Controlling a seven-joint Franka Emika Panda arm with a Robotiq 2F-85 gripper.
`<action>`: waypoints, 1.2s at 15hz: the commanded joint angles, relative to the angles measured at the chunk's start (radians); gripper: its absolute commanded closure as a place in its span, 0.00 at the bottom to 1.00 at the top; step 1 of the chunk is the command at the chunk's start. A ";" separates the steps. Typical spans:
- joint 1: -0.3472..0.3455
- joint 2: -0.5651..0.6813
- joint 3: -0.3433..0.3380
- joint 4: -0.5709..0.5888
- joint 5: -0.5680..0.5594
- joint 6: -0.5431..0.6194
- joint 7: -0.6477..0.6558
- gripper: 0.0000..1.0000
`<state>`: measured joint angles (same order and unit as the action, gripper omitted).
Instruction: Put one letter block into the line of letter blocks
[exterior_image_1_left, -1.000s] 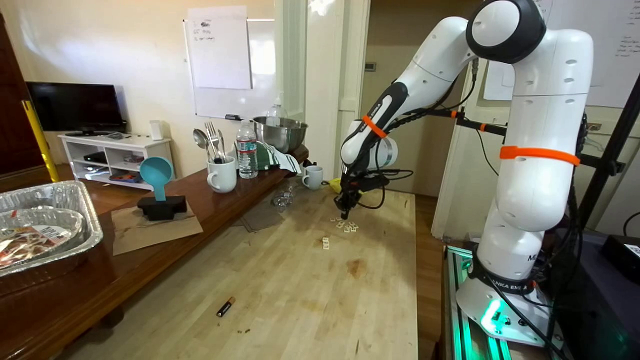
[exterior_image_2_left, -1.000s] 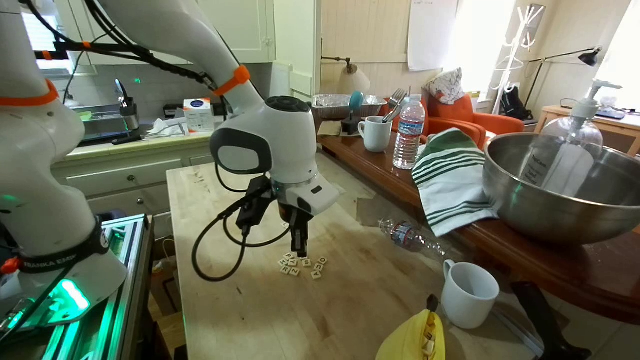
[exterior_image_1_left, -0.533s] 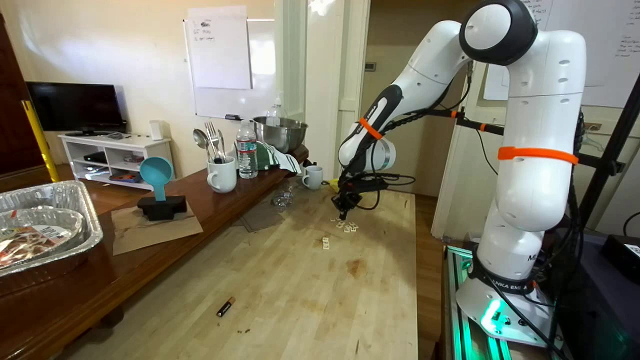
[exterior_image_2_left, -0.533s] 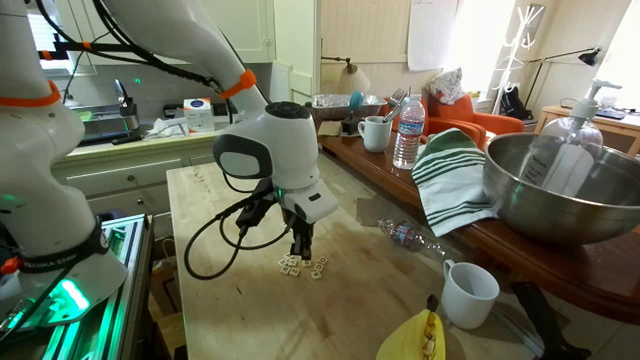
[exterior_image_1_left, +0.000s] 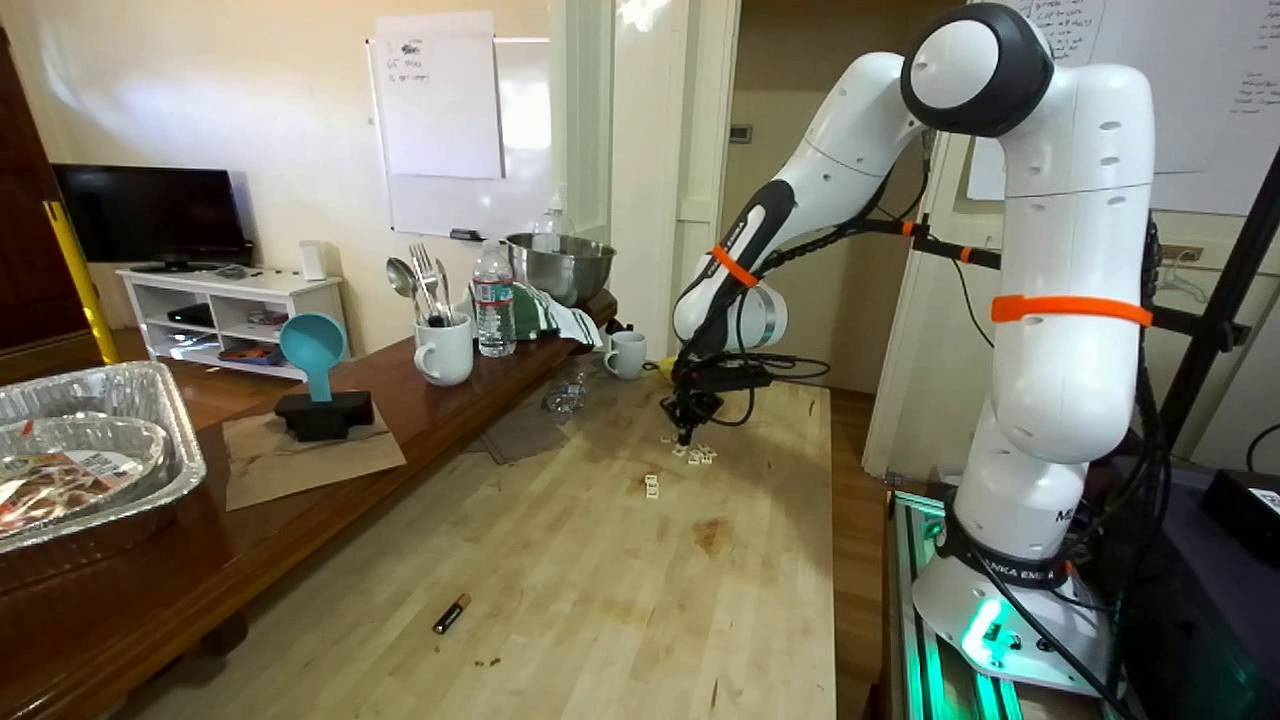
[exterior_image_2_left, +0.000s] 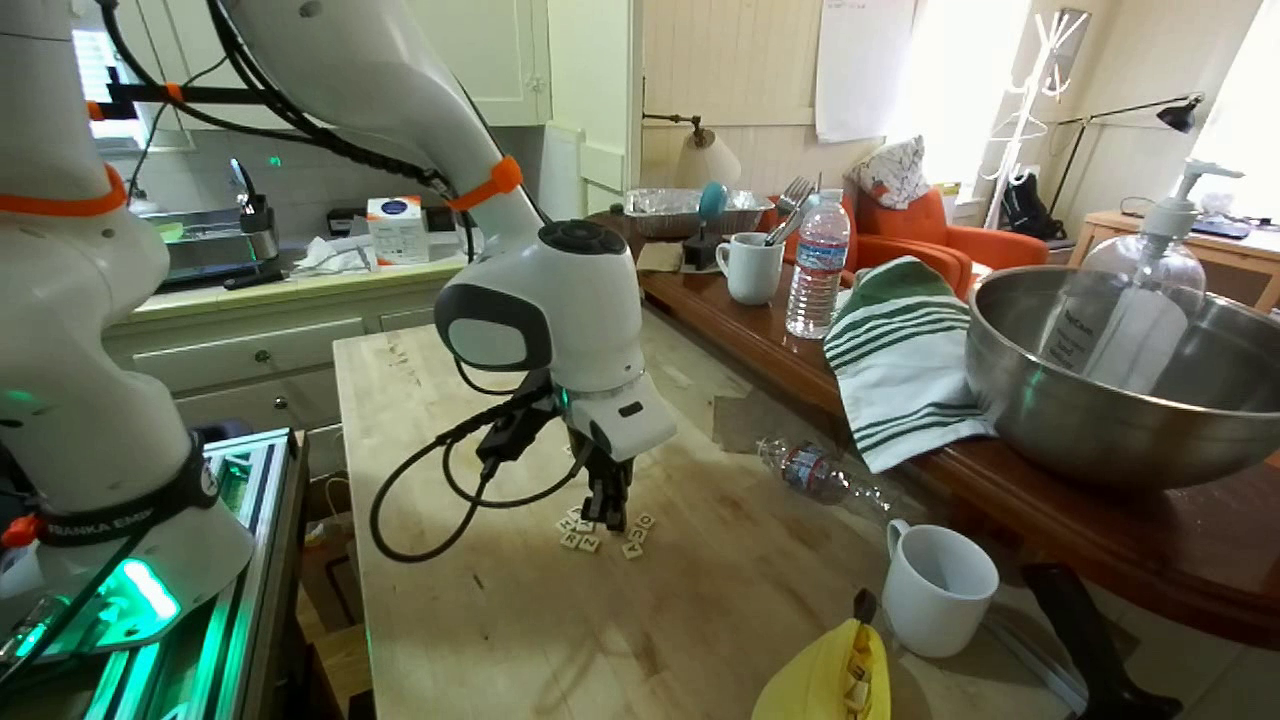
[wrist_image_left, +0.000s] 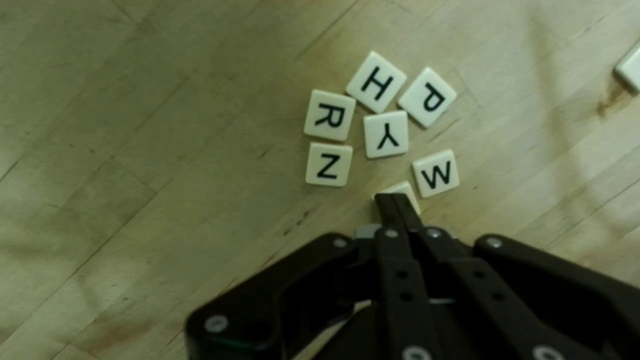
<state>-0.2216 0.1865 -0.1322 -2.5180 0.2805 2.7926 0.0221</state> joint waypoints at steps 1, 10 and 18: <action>0.010 0.041 -0.007 0.026 -0.035 -0.001 -0.001 1.00; 0.026 0.029 0.021 0.010 -0.180 0.019 -0.203 1.00; 0.048 0.045 -0.001 0.013 -0.411 0.079 -0.286 1.00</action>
<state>-0.1949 0.1947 -0.1111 -2.5109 -0.0438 2.8113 -0.2454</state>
